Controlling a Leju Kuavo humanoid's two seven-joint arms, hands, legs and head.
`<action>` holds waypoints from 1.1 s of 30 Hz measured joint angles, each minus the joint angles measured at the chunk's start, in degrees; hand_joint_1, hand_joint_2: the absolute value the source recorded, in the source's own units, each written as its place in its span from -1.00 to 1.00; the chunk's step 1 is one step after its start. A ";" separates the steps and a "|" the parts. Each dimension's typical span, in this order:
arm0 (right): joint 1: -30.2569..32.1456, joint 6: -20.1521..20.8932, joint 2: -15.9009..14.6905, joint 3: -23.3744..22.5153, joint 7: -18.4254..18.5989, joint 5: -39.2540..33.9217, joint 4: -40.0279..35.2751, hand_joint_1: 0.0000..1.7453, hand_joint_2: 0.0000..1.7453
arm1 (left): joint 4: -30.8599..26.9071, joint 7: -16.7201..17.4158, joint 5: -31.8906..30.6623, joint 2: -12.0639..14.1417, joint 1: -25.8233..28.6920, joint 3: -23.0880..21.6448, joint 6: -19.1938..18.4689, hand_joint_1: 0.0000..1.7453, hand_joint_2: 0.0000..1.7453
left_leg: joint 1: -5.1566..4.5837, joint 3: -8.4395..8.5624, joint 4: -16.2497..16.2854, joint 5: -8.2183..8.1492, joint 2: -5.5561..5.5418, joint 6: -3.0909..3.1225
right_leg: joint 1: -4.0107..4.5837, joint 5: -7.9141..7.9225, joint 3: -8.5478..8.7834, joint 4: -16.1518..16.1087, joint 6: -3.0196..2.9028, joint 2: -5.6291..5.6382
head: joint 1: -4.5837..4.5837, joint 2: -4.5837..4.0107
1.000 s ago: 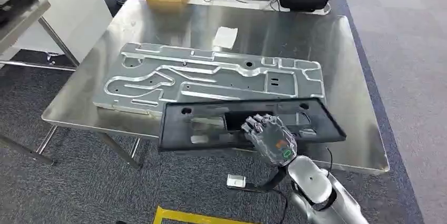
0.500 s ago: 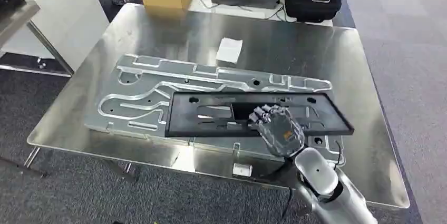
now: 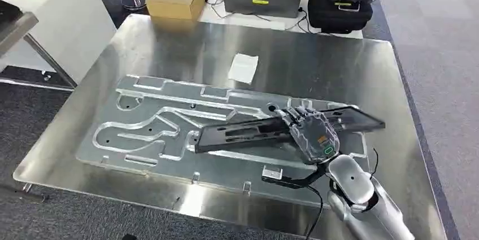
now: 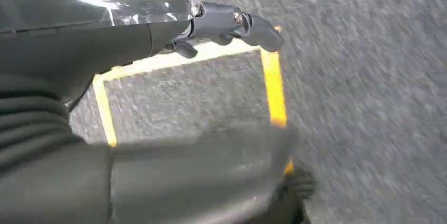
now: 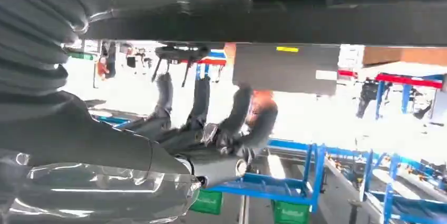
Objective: Take the parts from the cabinet and place them on the table.
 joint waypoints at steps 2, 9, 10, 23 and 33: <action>0.07 -0.11 0.02 -0.09 -0.07 -0.07 0.26 -1.00 -1.00 | 0.00 0.00 0.50 0.02 -0.08 0.02 0.00 -1.00 -1.00 | 0.16 -4.85 8.29 -3.57 0.11 -0.56 | 0.11 -0.66 0.54 0.02 -0.39 -0.04 | -0.13 0.02; 1.33 -0.26 0.04 -0.83 -0.22 -0.35 1.05 -1.00 -1.00 | 0.00 0.07 0.52 0.26 0.08 0.00 0.07 -1.00 -1.00 | -0.07 -4.99 -2.19 5.58 0.14 0.04 | 0.29 -2.95 2.58 0.80 0.11 0.22 | 0.02 0.02; 1.43 -0.35 0.02 -0.92 -0.22 -0.44 1.18 -1.00 -1.00 | 0.00 0.07 0.52 0.26 0.01 0.00 0.07 -1.00 -1.00 | -0.38 -4.89 -3.61 4.71 0.20 0.44 | 0.32 -2.94 2.10 0.98 0.32 0.30 | -0.15 0.02; 3.10 -0.81 0.00 -2.42 -0.48 -0.66 1.46 -1.00 -1.00 | 0.00 0.00 1.77 0.26 0.29 0.24 -0.96 -1.00 -1.00 | 0.26 -5.14 -3.74 7.50 0.44 2.12 | -1.13 -5.07 3.21 3.87 3.12 -0.46 | 0.31 0.02; 3.06 -0.96 0.09 -2.53 -0.85 -0.79 1.31 -1.00 -1.00 | 0.00 -0.09 1.77 0.24 0.32 0.28 -1.14 -1.00 -1.00 | 0.35 -10.39 9.94 -2.44 0.29 -0.92 | -0.43 -1.11 1.17 -0.07 0.00 -0.75 | -0.39 0.02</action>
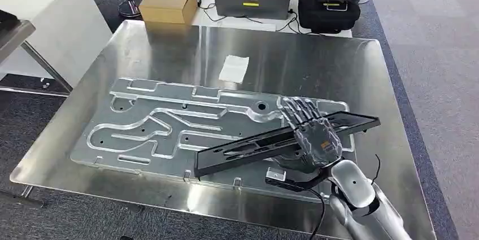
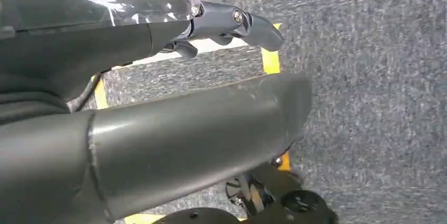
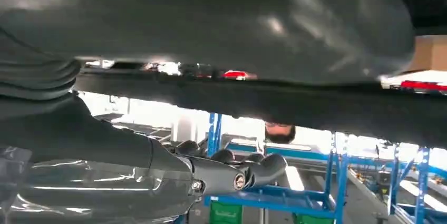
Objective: Take the parts from the cabinet and place them on the table.
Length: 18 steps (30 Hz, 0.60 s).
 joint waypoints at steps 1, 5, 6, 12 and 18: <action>0.04 0.00 0.00 0.00 -0.07 -0.02 0.00 -1.00 -1.00 | 0.00 0.00 0.00 0.00 0.01 0.00 -0.18 -1.00 -1.00 | 0.00 -0.50 3.07 -1.46 0.01 -0.04 | 0.14 0.51 -0.73 0.12 -0.01 0.00 | 0.02 0.00; -0.03 0.13 -0.02 -0.24 -0.53 -0.77 -0.02 -1.00 -1.00 | 0.00 -0.02 0.00 -0.02 -0.20 0.00 -0.92 -1.00 -1.00 | -0.10 9.85 -9.30 2.41 0.01 0.78 | 0.45 2.26 -3.49 0.93 0.32 0.10 | -0.02 0.00; -0.15 0.33 -0.02 -0.37 -0.65 -1.14 -0.07 -1.00 -1.00 | 0.00 0.00 -0.02 0.04 -0.46 -0.02 -0.94 -1.00 -1.00 | -0.23 13.16 -14.22 2.32 -0.01 1.35 | 0.41 2.69 -3.75 1.22 0.52 0.01 | -0.02 0.00; -0.92 3.52 -0.35 -0.74 -1.40 -3.21 0.13 -1.00 -1.00 | 0.07 -0.02 -0.02 -0.31 -0.72 -0.02 -1.22 -1.00 -1.00 | -0.36 11.41 -15.12 5.74 0.52 3.22 | 0.16 3.37 -4.79 1.11 2.69 0.28 | 0.22 0.00; -1.42 6.90 -0.39 -0.59 -1.38 -4.72 0.87 -1.00 -1.00 | 0.07 0.00 0.00 -0.33 -0.76 -0.02 -1.38 -1.00 -1.00 | -0.22 6.13 -14.64 9.44 0.62 3.53 | -0.66 -7.55 -6.90 17.92 4.15 0.15 | 0.72 0.00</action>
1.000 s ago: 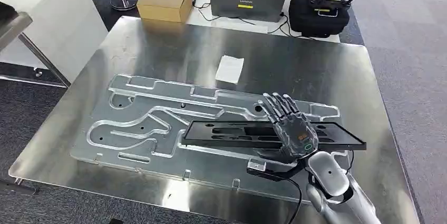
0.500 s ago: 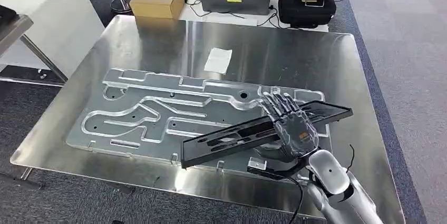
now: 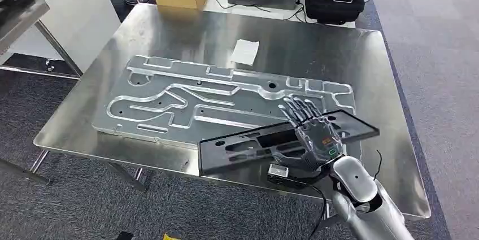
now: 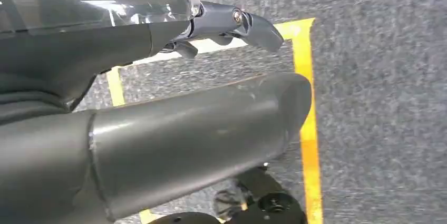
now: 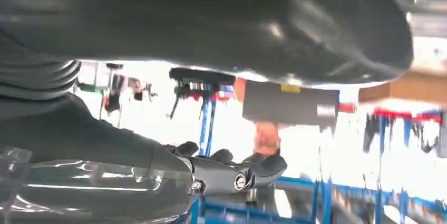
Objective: Take the parts from the cabinet and place them on the table.
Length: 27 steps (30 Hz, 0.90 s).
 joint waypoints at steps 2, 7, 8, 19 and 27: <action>-0.18 0.87 0.00 0.28 0.13 -0.20 0.70 -1.00 -1.00 | 0.00 0.02 0.00 -0.09 -0.03 0.00 0.00 -1.00 -1.00 | 0.12 -1.66 0.55 0.79 0.00 -0.44 | -0.22 3.82 5.36 -5.77 0.03 -0.01 | 0.00 0.00; -1.39 1.82 0.13 0.83 0.74 -0.85 2.58 -1.00 -1.00 | 0.00 0.17 0.20 -0.13 -0.28 0.00 0.57 -1.00 -1.00 | -0.05 -2.88 0.81 2.51 -0.06 -2.33 | 0.51 1.65 12.87 -17.77 -1.57 0.17 | -0.18 0.00; -1.43 1.97 0.13 0.94 0.79 -1.03 3.01 -1.00 -1.00 | 0.00 0.17 0.20 -0.13 -0.25 0.00 0.74 -1.00 -1.00 | -0.02 -2.90 0.68 2.82 -0.10 -2.78 | 0.47 2.05 12.73 -17.96 -2.19 0.13 | -0.20 0.00; -1.58 -0.63 0.74 -0.35 2.49 -2.38 5.14 -1.00 -1.00 | 0.00 0.68 0.85 0.11 0.13 0.00 3.32 -1.00 -1.00 | -0.10 2.92 1.53 -3.27 -0.33 -1.84 | 1.05 5.45 8.94 -17.60 -3.77 -0.28 | -0.72 0.00; -0.67 -2.10 0.83 -2.21 2.45 -2.56 5.14 -1.00 -1.00 | 0.00 0.66 0.94 0.20 0.50 0.00 3.89 -1.00 -1.00 | 0.16 2.86 -0.98 -1.41 0.04 0.35 | 0.78 0.11 4.75 -9.14 -1.20 -0.02 | -0.35 0.00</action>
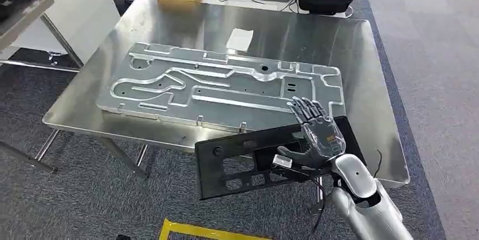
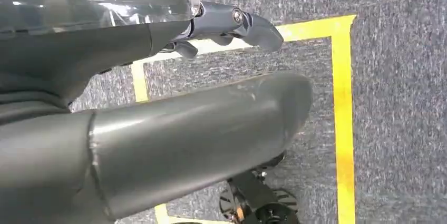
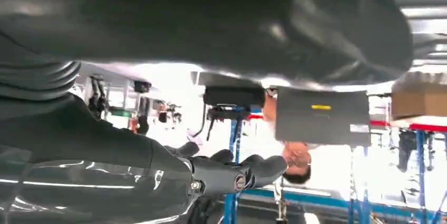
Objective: Take the parts from the cabinet and place them on the table.
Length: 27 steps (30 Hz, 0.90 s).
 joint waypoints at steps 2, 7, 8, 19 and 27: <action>0.75 -0.02 0.00 -0.26 0.00 0.00 0.00 -1.00 -1.00 | 0.00 0.00 0.00 -0.02 0.19 0.00 0.00 -1.00 -1.00 | -0.04 -0.57 0.15 0.29 0.00 -0.05 | -0.35 -2.87 -3.49 7.92 0.50 -0.01 | 0.00 0.00; 1.05 -0.48 0.04 -0.81 -0.26 0.00 0.00 -1.00 -1.00 | 0.00 -0.22 0.00 -0.15 0.24 0.00 0.07 -1.00 -1.00 | -0.02 -0.97 1.03 0.16 -0.01 -0.65 | -1.04 5.11 4.76 -7.65 0.44 -0.11 | 0.00 0.00; 1.04 -0.55 0.13 -0.81 -0.35 0.02 -0.02 -1.00 -1.00 | 0.00 -0.26 0.00 -0.15 0.18 0.00 0.11 -1.00 -1.00 | -0.43 -1.35 1.53 0.10 -0.06 -1.17 | -0.55 4.63 5.21 -8.70 0.21 -0.10 | 0.00 0.00; 2.14 -3.19 1.22 -0.85 -0.90 1.88 -1.27 -1.00 -1.00 | 0.00 -0.63 0.79 -0.20 0.50 0.04 -0.68 -1.00 -1.00 | 0.00 -7.98 17.53 -7.61 -0.13 -3.54 | -0.56 6.16 3.36 -8.21 -2.39 -0.29 | -0.48 0.00; 2.29 -3.91 1.84 -0.70 -1.16 4.15 -4.22 -1.00 -1.00 | 0.02 -0.85 1.07 -0.28 0.42 0.09 -1.33 -1.00 -1.00 | -0.21 -1.26 2.69 -0.88 -0.34 -1.37 | -0.15 7.42 1.80 -7.20 -0.04 -0.05 | -0.42 0.00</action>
